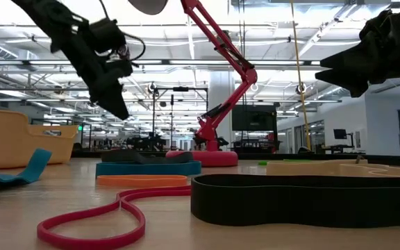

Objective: Pick and place rubber bands into bin
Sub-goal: Put the top black rubber band into the yellow bin

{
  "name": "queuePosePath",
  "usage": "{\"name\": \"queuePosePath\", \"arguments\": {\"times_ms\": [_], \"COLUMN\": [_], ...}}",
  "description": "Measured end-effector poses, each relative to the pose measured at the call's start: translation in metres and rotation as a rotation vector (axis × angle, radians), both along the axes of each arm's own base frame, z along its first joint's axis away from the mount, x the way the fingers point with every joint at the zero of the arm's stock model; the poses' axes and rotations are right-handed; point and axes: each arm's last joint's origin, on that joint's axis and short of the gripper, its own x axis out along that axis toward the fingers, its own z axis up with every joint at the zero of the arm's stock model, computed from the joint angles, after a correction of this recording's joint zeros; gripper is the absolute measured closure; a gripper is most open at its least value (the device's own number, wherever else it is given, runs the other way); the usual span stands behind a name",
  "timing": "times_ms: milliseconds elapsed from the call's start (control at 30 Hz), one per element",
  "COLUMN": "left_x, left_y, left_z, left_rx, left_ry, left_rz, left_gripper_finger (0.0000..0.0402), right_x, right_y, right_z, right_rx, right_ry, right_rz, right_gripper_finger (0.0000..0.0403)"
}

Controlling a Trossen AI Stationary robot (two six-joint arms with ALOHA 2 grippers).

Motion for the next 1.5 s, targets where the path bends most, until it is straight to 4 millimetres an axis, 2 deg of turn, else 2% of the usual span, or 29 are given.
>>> {"name": "queuePosePath", "arguments": {"times_ms": [200, 500, 800, 1167, 1300, 1500], "left_x": [0.005, 0.021, 0.022, 0.023, 0.023, 0.021], "left_y": [0.023, 0.033, 0.035, 0.031, 0.031, 0.035], "left_z": [-0.01, -0.027, -0.03, -0.032, -0.032, -0.028], "left_rx": [-0.021, -0.034, -0.02, -0.08, -0.081, -0.095], "left_ry": [-0.073, -0.103, -0.091, -0.087, -0.089, -0.06], "left_rz": [0.079, 0.111, 0.157, 0.205, 0.227, 0.284], "left_gripper_finger": [0.0254, 0.0254, 0.0252, 0.0151, 0.0135, 0.0133], "right_x": [0.0, 0.0, 0.0, 0.0, 0.0, 0.0], "right_y": [0.0, 0.0, 0.0, 0.0, 0.0, 0.0], "right_z": [0.0, 0.0, 0.0, 0.0, 0.0, 0.0], "right_rx": [0.0, 0.0, 0.0, 0.002, 0.029, 0.032], "right_ry": [0.0, 0.001, 0.001, 0.0, -0.007, -0.008], "right_rz": [0.0, -0.001, -0.001, -0.002, -0.002, -0.002], "right_gripper_finger": [0.0193, 0.0193, 0.0193, 0.0193, 0.0193, 0.0193]}}
